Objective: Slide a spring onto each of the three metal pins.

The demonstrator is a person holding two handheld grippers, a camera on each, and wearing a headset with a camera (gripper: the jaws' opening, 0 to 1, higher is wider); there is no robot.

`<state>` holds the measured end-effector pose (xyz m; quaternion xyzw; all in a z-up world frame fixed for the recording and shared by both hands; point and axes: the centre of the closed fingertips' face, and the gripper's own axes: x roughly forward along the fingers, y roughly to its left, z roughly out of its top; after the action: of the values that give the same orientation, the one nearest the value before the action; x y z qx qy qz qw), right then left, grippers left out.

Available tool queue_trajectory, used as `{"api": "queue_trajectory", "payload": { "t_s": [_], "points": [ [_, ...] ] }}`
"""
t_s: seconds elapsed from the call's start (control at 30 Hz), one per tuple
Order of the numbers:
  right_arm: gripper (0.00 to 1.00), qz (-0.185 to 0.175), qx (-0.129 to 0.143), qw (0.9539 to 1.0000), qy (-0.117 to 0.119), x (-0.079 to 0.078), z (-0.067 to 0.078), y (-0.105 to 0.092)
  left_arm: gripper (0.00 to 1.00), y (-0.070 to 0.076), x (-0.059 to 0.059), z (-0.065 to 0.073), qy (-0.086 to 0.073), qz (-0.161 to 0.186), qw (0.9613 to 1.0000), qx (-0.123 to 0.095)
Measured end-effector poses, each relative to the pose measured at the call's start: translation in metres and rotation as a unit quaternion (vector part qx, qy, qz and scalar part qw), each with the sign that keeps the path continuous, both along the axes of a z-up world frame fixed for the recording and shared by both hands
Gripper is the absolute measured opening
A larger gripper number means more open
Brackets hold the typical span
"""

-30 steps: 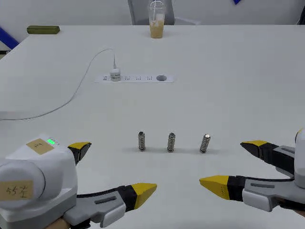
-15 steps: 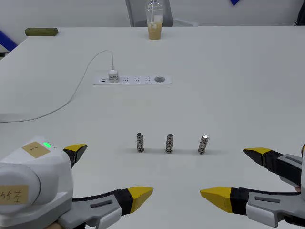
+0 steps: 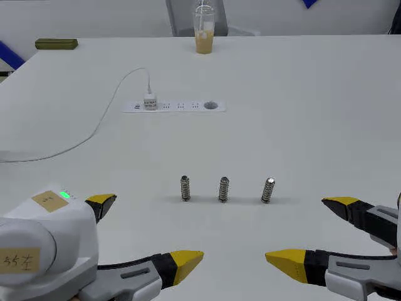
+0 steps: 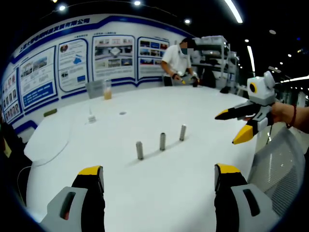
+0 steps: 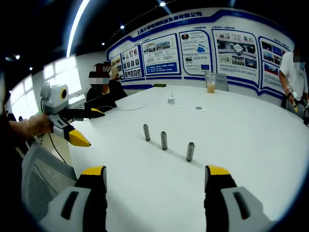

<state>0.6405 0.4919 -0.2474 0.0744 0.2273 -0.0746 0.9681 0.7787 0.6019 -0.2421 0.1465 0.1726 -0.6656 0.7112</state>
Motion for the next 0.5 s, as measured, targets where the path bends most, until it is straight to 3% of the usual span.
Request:
{"api": "queue_trajectory", "payload": {
  "t_s": [0.5],
  "points": [
    [0.86, -0.006, -0.001, 1.0, -0.006, -0.0031, 0.0012, -0.0013, 0.96, -0.0007, -0.0017, 0.003, -0.003, -0.004, 1.0, 0.001]
  ]
}}
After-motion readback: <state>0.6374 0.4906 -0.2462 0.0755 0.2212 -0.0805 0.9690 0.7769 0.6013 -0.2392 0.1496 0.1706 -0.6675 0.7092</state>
